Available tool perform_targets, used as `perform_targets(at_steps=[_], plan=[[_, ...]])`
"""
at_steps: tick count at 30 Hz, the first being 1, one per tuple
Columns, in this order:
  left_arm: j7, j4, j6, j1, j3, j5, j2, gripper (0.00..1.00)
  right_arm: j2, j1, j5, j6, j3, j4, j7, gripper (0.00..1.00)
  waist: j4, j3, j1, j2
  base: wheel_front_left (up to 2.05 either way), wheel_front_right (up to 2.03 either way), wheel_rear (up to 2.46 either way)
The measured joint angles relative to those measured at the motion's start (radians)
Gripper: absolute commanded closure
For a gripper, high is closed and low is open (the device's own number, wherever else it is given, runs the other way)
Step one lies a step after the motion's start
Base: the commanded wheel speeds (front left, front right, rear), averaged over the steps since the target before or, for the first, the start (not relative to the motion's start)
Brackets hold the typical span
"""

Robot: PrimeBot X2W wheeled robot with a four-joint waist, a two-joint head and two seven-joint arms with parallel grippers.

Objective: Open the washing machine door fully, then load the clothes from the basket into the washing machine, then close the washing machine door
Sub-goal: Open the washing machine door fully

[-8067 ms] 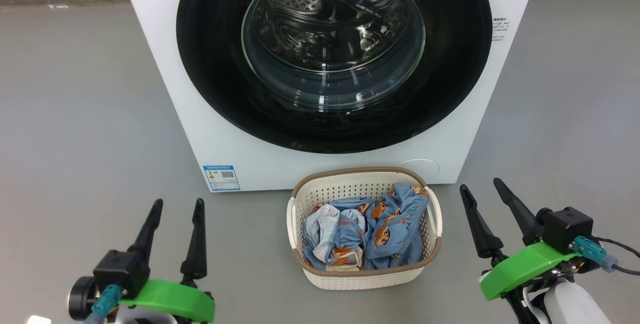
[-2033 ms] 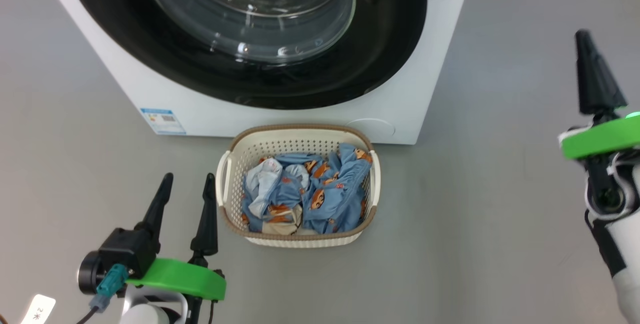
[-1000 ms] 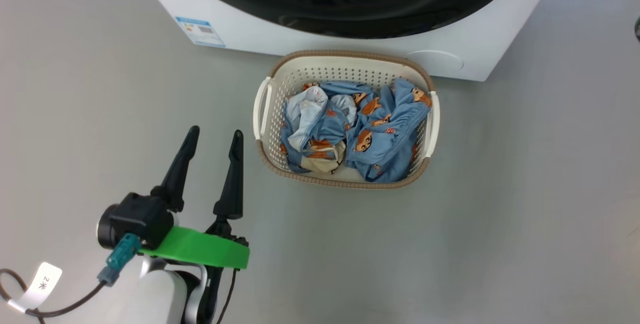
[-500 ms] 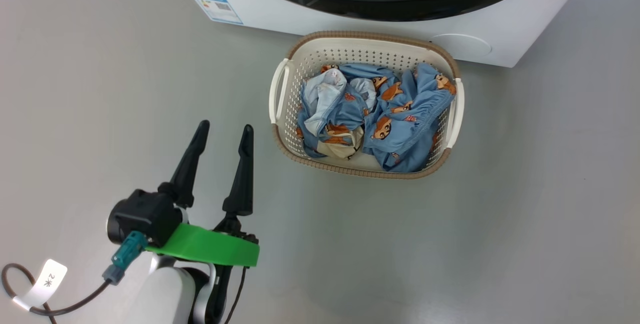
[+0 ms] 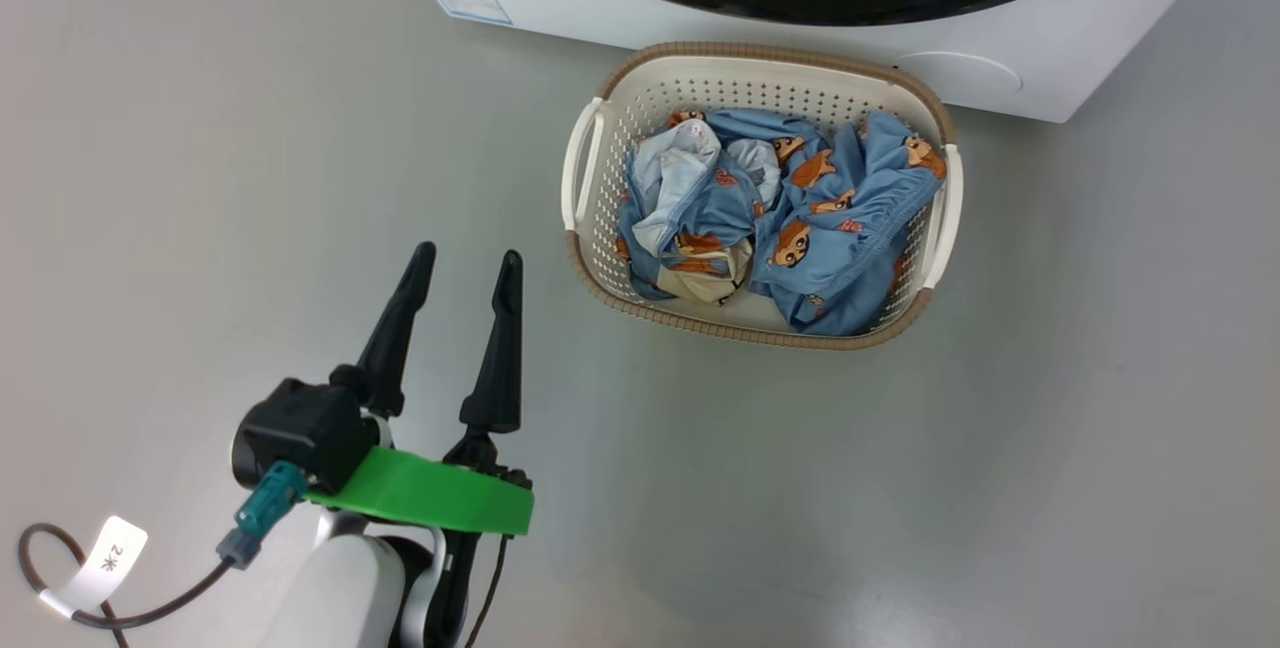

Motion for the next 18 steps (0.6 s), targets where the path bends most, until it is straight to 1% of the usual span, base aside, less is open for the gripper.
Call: perform_targets(at_steps=[5,10,18], plan=[[0.0,0.0,0.004,-0.002,-0.001,-0.01,0.0,0.0,-0.001,-0.034,-0.019,0.0,0.016,0.038,0.013,1.0,0.016,-0.001,0.0,0.0,0.0,0.0,0.0],[0.0,0.002,0.005,-0.002,0.0,-0.011,0.0,0.0,-0.003,-0.033,-0.028,0.0,0.031,0.071,0.031,1.0,0.021,-0.024,0.0,0.0,0.0,0.0,0.0],[0.0,0.02,0.002,0.012,0.021,-0.011,0.0,0.0,-0.003,0.041,-0.031,0.0,0.053,0.087,0.078,1.0,0.026,-0.086,0.0,0.0,0.0,0.0,0.0]])
